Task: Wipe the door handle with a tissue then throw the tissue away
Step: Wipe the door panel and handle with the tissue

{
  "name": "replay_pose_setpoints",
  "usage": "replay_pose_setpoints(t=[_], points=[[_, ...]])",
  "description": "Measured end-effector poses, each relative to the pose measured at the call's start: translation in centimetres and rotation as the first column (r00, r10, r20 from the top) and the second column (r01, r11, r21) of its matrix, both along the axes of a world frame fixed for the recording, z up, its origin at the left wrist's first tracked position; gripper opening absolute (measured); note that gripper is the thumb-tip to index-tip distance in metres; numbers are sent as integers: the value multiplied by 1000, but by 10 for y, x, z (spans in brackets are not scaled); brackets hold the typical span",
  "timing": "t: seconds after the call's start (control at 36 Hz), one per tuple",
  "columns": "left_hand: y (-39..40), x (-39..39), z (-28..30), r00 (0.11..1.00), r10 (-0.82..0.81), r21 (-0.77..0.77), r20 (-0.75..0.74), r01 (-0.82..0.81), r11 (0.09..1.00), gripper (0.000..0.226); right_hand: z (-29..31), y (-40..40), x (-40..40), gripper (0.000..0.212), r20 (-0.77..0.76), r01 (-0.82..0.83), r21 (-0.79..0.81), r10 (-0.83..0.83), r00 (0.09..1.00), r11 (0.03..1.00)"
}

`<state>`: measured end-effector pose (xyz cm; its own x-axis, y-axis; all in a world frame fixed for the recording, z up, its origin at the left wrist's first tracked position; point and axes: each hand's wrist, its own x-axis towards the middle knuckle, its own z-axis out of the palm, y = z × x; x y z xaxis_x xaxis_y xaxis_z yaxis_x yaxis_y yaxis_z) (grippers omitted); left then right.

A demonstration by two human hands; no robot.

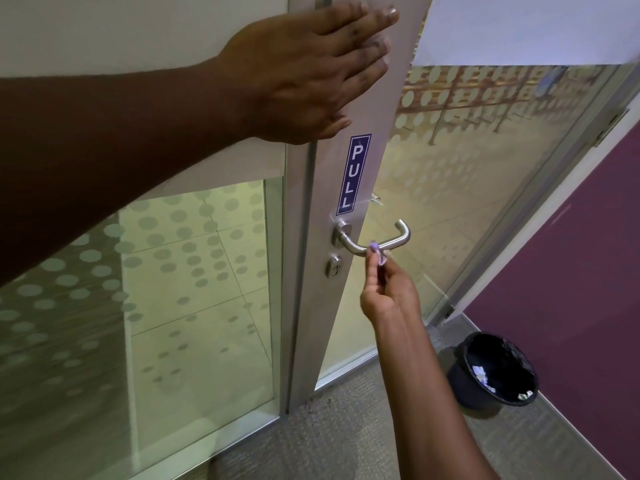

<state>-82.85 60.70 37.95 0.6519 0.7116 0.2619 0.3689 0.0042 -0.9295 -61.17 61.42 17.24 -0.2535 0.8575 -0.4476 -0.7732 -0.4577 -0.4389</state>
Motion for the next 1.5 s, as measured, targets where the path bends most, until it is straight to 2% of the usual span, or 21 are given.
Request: replay_pose_setpoints(t=[0.03,0.06,0.11,0.17,0.19,0.22,0.28,0.31,0.36,0.42,0.64,0.78,0.86,1.0,1.14,1.25,1.28,1.33,1.39,1.44,1.5], points=[[2,-1,0,999,44,29,-21,-43,999,70,2,7,0,34,-123,98,-75,-107,987,992],[-3,3,3,995,94,15,-32,-94,995,69,3,13,1,28,-158,163,-95,-177,971,982],[-7,3,0,987,133,-30,-95,-136,990,71,13,28,0,17,69,232,67,-236,969,971],[-12,8,6,979,183,-45,-88,-187,981,74,13,33,9,14,355,200,360,-332,874,911],[-12,8,5,975,201,-31,-97,-205,978,74,9,36,13,15,479,127,505,-400,781,853],[-10,7,2,976,183,5,-120,-184,983,74,7,36,18,15,608,1,619,-480,632,785],[-9,6,2,977,178,3,-116,-178,984,74,4,44,23,18,721,-270,691,-613,322,671],[-9,6,3,981,167,-6,-102,-169,986,74,3,47,24,20,718,-377,687,-663,215,622],[-8,6,4,987,133,0,-94,-134,991,73,0,49,23,23,705,-539,639,-698,126,548],[-5,2,2,993,90,9,-80,-89,996,73,-2,52,21,25,712,-626,596,-691,124,503],[-5,4,1,998,62,-21,-25,-62,998,72,6,58,5,32,773,-798,434,-628,92,418],[-5,4,2,998,61,-25,-15,-61,998,72,3,65,-7,23,688,-915,244,-722,-71,322],[-5,4,1,997,69,-19,-17,-69,997,72,3,69,-8,19,604,-944,181,-789,-116,277],[-5,5,2,997,76,-28,-1,-76,997,73,10,66,-4,15,461,-959,82,-863,-206,272],[-6,5,2,997,71,-6,-43,-71,997,72,12,68,7,11,325,-981,17,-929,-179,195],[-7,4,3,996,76,9,-53,-76,997,73,19,78,21,14,370,-989,-26,-917,-148,149],[-7,5,3,995,80,11,-53,-79,997,73,23,81,25,16,422,-987,4,-895,-144,161],[-7,5,3,995,84,16,-54,-83,996,73,31,86,33,16,601,-956,134,-789,-130,260],[-6,4,2,994,81,21,-68,-79,997,74,36,91,40,21,764,-874,287,-644,-39,393],[-6,4,2,994,85,21,-74,-84,996,74,38,95,44,36,851,-808,352,-521,66,472],[-7,6,3,993,94,12,-68,-93,996,74,39,96,43,37,868,-798,356,-488,90,486]])
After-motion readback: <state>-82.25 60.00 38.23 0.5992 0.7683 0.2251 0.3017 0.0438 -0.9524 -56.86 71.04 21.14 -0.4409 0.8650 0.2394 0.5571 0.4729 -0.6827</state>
